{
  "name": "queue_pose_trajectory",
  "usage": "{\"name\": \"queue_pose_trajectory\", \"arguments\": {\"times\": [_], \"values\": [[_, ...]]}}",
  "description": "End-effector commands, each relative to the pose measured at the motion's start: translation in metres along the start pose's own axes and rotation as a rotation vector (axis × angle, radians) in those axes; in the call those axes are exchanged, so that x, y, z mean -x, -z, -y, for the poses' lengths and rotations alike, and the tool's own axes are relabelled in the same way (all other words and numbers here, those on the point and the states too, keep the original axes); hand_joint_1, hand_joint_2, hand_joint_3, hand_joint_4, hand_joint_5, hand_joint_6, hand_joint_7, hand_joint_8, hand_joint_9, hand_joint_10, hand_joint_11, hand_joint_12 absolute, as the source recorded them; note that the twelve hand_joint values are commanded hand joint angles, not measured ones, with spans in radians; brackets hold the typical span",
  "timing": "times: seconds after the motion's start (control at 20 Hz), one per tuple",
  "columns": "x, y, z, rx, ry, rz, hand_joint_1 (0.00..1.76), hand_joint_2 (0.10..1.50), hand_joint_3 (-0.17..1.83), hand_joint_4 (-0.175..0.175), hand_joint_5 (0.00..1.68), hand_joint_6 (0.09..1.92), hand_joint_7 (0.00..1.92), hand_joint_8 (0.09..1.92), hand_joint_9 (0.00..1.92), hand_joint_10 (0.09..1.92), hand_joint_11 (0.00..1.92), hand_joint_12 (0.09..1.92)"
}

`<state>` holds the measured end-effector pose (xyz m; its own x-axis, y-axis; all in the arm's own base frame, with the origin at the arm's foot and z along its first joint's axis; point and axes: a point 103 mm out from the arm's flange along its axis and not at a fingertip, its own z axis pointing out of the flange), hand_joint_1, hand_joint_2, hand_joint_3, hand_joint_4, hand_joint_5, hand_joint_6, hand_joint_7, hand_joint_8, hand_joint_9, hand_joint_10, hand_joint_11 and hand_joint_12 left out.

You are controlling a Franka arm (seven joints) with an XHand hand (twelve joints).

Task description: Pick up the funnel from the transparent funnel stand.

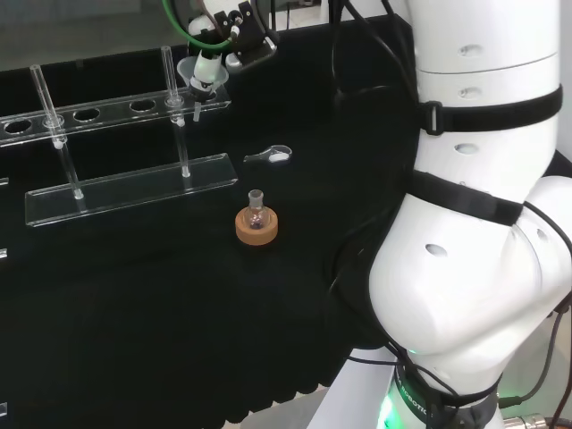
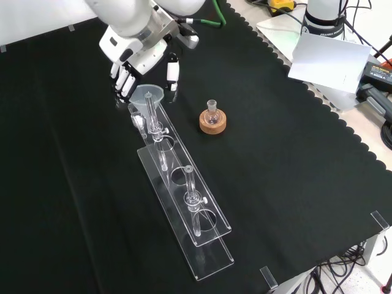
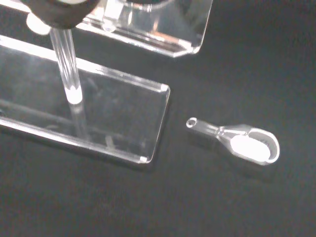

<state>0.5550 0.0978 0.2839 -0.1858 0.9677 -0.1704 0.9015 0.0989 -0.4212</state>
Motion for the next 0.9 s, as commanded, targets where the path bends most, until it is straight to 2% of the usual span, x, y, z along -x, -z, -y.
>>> {"name": "queue_pose_trajectory", "arguments": {"times": [0.05,0.15,0.5,0.75,0.9], "values": [[-0.002,0.036,0.02,0.065,-0.003,0.058,0.82,1.01,-0.17,-0.01,0.69,0.12,0.64,0.68,0.87,0.51,0.56,1.31],[-0.001,0.046,0.029,0.047,-0.011,0.074,0.82,1.02,-0.17,-0.01,0.69,0.14,0.66,0.67,0.88,0.5,0.57,1.3],[0.003,0.076,0.074,0.055,-0.061,0.107,0.84,1.02,-0.17,-0.016,0.68,0.21,0.7,0.66,0.93,0.47,0.62,1.24],[0.0,0.085,0.11,0.062,-0.098,0.119,0.84,1.02,-0.17,-0.016,0.61,0.41,0.73,0.64,0.96,0.43,0.64,1.24],[-0.004,0.088,0.127,0.059,-0.115,0.13,0.84,1.02,-0.17,-0.016,0.6,0.45,0.73,0.64,0.97,0.43,0.64,1.24]]}}
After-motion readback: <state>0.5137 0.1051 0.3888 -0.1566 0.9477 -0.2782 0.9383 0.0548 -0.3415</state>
